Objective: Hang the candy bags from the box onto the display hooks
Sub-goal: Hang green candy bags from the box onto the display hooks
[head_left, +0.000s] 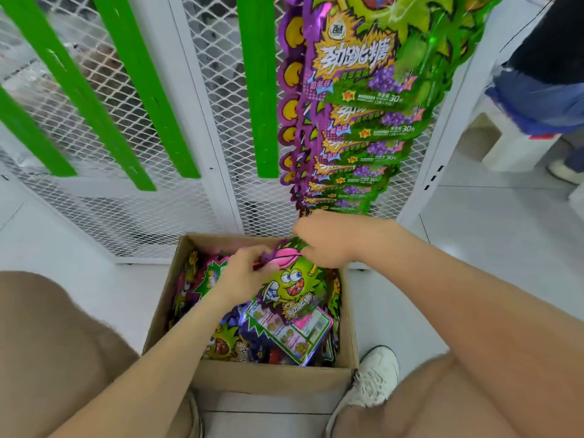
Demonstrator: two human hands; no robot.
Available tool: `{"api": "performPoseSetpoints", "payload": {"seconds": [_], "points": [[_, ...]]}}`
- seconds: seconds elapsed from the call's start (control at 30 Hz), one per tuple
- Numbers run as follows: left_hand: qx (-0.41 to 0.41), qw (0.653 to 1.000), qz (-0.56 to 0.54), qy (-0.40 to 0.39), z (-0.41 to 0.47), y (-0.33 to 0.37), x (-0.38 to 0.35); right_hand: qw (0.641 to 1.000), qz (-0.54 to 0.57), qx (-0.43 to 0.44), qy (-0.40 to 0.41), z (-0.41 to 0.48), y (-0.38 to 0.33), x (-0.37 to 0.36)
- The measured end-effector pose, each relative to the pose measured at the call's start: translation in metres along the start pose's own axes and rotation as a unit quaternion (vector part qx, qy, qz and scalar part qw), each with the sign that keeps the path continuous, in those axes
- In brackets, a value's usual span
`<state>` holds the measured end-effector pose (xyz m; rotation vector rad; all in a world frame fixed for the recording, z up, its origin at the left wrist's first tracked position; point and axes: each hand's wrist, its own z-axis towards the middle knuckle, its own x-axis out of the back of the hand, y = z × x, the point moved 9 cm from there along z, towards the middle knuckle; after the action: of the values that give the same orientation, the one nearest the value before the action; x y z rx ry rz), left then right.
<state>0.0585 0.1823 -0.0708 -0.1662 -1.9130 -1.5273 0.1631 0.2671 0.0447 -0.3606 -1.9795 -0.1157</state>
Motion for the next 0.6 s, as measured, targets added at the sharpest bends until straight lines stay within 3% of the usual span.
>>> {"api": "performPoseSetpoints", "payload": {"seconds": [0.17, 0.33, 0.47, 0.6], "points": [[-0.075, 0.992, -0.059, -0.078, -0.007, 0.097, 0.058, 0.983, 0.099, -0.015, 0.153, -0.026, 0.016, 0.061], [-0.13, 0.985, -0.087, -0.066, -0.025, 0.174, 0.115, 0.917, 0.294, 0.015, 0.269, -0.07, 0.025, 0.118], [-0.16, 0.982, -0.078, -0.057, -0.03, 0.228, 0.138, 0.88, 0.298, 0.007, 0.371, -0.095, 0.024, 0.149], [-0.177, 0.98, -0.084, -0.04, -0.027, 0.281, 0.157, 0.81, 0.235, -0.028, 0.536, -0.14, 0.022, 0.196]]}}
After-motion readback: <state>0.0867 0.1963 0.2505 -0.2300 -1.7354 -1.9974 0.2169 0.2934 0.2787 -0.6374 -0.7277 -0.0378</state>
